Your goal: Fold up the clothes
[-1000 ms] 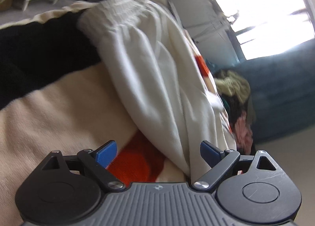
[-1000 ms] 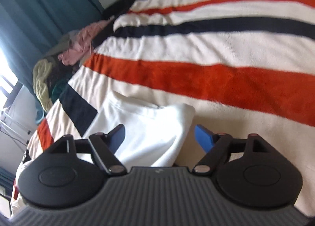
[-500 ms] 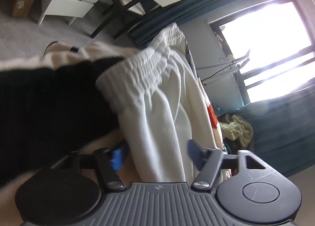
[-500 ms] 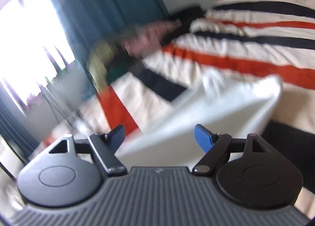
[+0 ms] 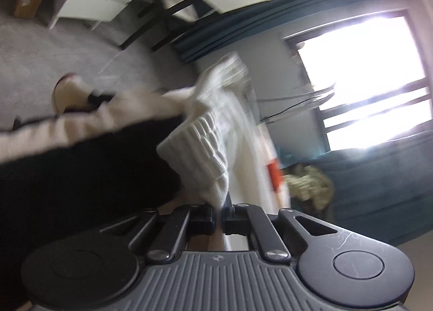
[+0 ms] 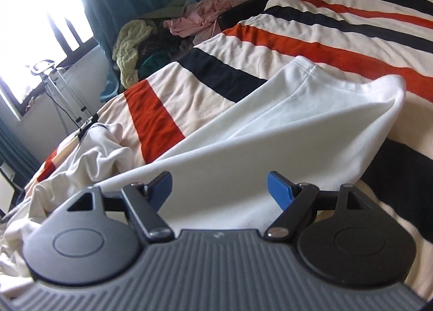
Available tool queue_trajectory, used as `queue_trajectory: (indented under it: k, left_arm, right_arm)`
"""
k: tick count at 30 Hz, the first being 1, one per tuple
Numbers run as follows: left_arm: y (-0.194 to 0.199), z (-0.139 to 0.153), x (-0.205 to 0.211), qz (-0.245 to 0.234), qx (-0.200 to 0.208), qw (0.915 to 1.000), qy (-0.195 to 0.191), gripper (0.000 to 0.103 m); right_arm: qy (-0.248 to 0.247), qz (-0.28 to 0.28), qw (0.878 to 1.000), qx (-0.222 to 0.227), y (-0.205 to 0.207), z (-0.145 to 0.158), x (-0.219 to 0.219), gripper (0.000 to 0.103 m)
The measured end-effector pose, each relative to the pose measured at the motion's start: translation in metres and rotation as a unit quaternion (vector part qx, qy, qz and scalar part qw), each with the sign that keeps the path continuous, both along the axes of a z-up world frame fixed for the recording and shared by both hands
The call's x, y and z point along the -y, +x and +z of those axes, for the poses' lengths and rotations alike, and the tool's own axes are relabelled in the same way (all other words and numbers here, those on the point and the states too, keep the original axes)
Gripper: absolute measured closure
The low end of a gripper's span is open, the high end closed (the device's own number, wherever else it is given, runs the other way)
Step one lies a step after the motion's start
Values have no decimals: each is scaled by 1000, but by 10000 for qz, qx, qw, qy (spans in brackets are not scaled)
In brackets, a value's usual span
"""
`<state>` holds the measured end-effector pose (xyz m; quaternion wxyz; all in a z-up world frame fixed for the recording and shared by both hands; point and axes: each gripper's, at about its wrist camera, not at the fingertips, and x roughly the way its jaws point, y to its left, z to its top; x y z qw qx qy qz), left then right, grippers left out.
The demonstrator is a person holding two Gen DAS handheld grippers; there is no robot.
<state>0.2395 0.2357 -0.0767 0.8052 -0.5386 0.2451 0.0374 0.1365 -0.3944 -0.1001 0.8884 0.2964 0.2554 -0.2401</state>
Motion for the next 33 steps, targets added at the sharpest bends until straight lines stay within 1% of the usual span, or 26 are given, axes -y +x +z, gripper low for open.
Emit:
queue_trajectory:
  k: [3,6,7,9,11,14,16,18,19,20,21,22,24,26,28,30,31,33]
  left_arm:
    - [-14,37,-15,63,214,9997,138,99]
    - [-28,56,-38,88,342,9991,-216,100]
    - [-31,60,-45,65,287,9994,-204,100]
    - [-40,59,-53,-44,-21,9997,229,100]
    - [-46,55,-61,-127,-374,9968,689,100]
    - [-45,27,-71,-283,-1049,9881,1088,100]
    - [-40,9,-77,-571,-1255,9811,1359,99]
    - [-38,5,-76,-750,-1292,9756,1608,97]
    - [-38,8,-73,-855,-1249,9724,1777,96]
    - [-36,14,-68,-980,-1224,9670,2009,91]
    - [-43,20,-59,-1089,-1259,9590,2295,82]
    - [-48,25,-49,-1176,-1291,9502,2581,75]
    - [-49,35,-31,-1359,-1249,9344,3047,37]
    - [-54,41,-14,-1511,-1199,9189,3442,23]
    - [-61,48,6,-1612,-1070,9053,3781,21]
    - [-64,49,30,-1678,-969,8930,4063,15]
    - [-66,51,43,-1726,-910,8865,4196,14]
    - [-64,53,74,-1956,-819,8714,4424,10]
  right_arm:
    - [90,-9,9999,46,-3,0,3,23]
    - [179,-18,9998,93,-6,1,6,23]
    - [200,-29,9997,119,-8,2,6,23]
    - [252,-42,9995,166,-10,3,8,23]
    - [286,-33,9994,187,-10,3,8,23]
    - [288,7,9994,184,-10,4,8,23]
    - [288,48,9994,199,-10,4,7,23]
    - [360,103,9988,300,-11,5,7,23]
    - [383,144,9986,345,-12,6,6,23]
    - [385,186,9984,373,-12,6,5,23]
    - [370,226,9983,395,-11,7,3,23]
    - [347,266,9982,404,-11,8,2,23]
    - [324,346,9981,391,-10,10,-2,23]
    - [322,444,9977,391,-10,12,-5,23]
    - [328,542,9971,432,-13,15,-9,23]
    - [314,610,9964,506,-17,18,-12,23]
    - [288,632,9962,528,-18,20,-13,23]
    - [254,667,9959,563,-20,22,-16,23]
